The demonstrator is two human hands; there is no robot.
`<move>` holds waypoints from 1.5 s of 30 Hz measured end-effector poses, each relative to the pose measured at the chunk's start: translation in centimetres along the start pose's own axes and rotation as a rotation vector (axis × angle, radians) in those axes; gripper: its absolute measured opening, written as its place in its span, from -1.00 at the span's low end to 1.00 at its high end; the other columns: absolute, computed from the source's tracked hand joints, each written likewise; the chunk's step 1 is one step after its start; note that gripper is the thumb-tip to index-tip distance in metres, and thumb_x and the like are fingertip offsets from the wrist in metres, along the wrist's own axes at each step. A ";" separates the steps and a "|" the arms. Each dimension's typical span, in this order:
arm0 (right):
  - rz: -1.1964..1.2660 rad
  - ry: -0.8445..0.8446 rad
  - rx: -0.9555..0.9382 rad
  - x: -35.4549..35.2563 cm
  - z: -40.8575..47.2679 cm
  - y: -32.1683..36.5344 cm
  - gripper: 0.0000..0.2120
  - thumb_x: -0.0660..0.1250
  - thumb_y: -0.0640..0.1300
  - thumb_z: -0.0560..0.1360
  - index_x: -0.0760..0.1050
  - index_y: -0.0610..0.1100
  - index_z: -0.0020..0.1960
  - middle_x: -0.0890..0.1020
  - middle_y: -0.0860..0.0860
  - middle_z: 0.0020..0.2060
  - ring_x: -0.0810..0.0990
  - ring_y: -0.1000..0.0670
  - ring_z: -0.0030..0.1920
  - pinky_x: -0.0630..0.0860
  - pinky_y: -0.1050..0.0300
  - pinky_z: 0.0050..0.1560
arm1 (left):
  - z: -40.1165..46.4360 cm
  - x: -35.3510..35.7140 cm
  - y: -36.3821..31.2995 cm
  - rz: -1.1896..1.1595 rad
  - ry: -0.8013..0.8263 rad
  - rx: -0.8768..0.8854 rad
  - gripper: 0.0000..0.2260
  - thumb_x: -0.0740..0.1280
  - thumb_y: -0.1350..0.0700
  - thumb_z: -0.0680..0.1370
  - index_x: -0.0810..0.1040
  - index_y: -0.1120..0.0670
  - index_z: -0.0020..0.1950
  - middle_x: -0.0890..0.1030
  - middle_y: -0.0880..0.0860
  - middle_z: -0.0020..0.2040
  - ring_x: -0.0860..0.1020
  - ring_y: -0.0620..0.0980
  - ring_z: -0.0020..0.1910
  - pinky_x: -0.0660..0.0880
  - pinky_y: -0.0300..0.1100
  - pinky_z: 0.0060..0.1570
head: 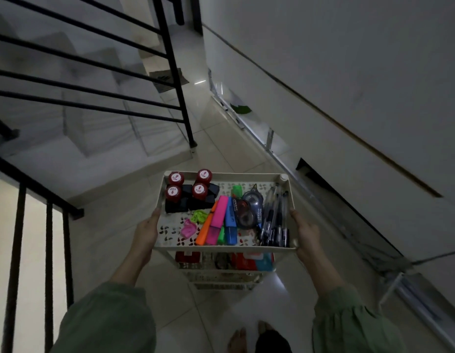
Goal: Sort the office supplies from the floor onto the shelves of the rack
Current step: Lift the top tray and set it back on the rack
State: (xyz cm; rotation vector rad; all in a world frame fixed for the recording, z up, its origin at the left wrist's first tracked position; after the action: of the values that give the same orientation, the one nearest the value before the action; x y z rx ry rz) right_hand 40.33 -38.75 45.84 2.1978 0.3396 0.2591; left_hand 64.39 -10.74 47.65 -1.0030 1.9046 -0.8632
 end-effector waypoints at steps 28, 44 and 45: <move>0.221 -0.347 -0.021 -8.1 6.3 6.6 -0.81 0.36 -0.15 0.47 0.51 -0.21 -0.28 0.53 -0.13 -0.29 0.50 -0.06 -0.31 0.44 0.10 -0.27 | 7.6 18.2 -12.3 0.077 0.361 0.116 -0.62 0.13 -0.05 0.61 0.57 0.14 -0.22 0.59 0.16 -0.28 0.55 0.06 -0.32 0.46 -0.17 -0.30; 0.413 -0.727 -0.132 -12.8 9.2 11.5 -0.49 0.36 -0.13 0.48 0.38 -0.56 0.18 0.46 -0.50 0.13 0.56 -0.35 0.03 0.49 -0.21 0.04 | 11.6 35.0 -23.4 0.290 0.791 0.303 -0.62 0.07 -0.10 0.62 0.57 0.08 -0.11 0.63 0.15 -0.22 0.60 0.11 -0.22 0.50 -0.12 -0.22; 0.421 -0.748 -0.127 -12.9 9.3 11.7 -0.47 0.37 -0.12 0.48 0.36 -0.56 0.19 0.44 -0.49 0.17 0.53 -0.39 0.10 0.47 -0.24 0.13 | 11.7 36.1 -24.0 0.301 0.819 0.322 -0.63 0.06 -0.11 0.62 0.57 0.04 -0.12 0.64 0.14 -0.23 0.61 0.09 -0.23 0.52 -0.14 -0.24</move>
State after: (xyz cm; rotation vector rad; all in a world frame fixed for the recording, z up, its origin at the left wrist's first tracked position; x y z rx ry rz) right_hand 32.73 -56.75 48.80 2.0514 -0.5390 -0.3128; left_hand 69.14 -55.31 50.40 -0.1372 2.3721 -1.4775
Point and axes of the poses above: each hand's wrist, its own z-axis towards the middle knuckle, its own x-axis out of the palm, y = z × x, the point moved 7 cm from there along z, towards the middle knuckle
